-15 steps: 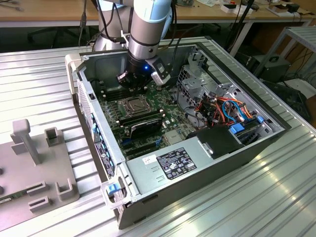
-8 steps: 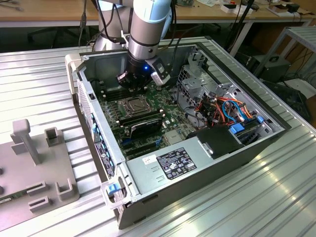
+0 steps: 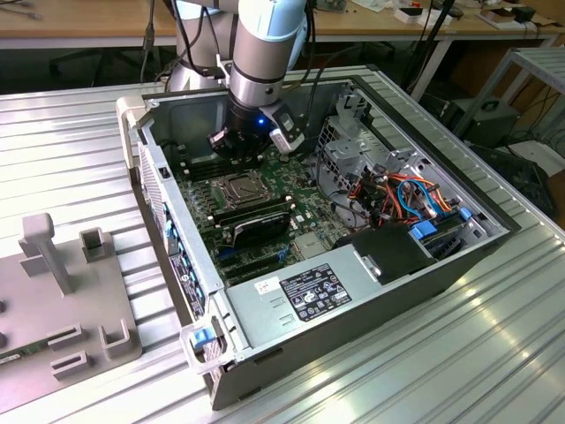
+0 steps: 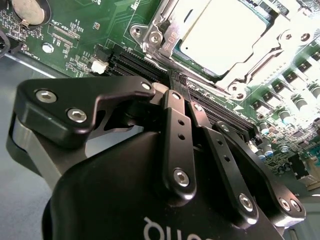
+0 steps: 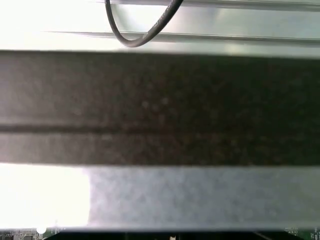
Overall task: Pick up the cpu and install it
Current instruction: 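Install the first cpu locking lever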
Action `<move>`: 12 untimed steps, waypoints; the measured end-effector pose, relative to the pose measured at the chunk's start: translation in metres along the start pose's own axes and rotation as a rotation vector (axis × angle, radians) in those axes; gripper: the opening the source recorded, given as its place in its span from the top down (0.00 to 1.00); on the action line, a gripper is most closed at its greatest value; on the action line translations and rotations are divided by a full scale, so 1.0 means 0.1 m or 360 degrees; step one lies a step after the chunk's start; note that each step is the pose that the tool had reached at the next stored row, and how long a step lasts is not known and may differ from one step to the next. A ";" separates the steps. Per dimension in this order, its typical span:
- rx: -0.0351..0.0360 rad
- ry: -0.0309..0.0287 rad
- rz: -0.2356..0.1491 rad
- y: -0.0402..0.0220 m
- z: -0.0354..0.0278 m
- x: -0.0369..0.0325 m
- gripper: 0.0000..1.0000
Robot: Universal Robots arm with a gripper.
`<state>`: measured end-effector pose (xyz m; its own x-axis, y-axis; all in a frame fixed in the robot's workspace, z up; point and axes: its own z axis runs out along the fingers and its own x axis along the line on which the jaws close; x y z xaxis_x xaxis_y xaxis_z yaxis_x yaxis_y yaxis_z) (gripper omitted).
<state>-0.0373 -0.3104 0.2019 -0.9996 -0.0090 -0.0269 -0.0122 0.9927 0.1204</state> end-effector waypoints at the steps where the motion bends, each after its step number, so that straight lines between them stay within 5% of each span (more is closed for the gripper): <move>1: 0.0001 -0.00002 0.0000 0.000 -0.008 0.000 0.89; 12: 0.0003 0.00012 0.0000 -0.022 -0.029 0.001 0.89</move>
<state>-0.0375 -0.3130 0.2045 -0.9996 -0.0091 -0.0261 -0.0121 0.9929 0.1184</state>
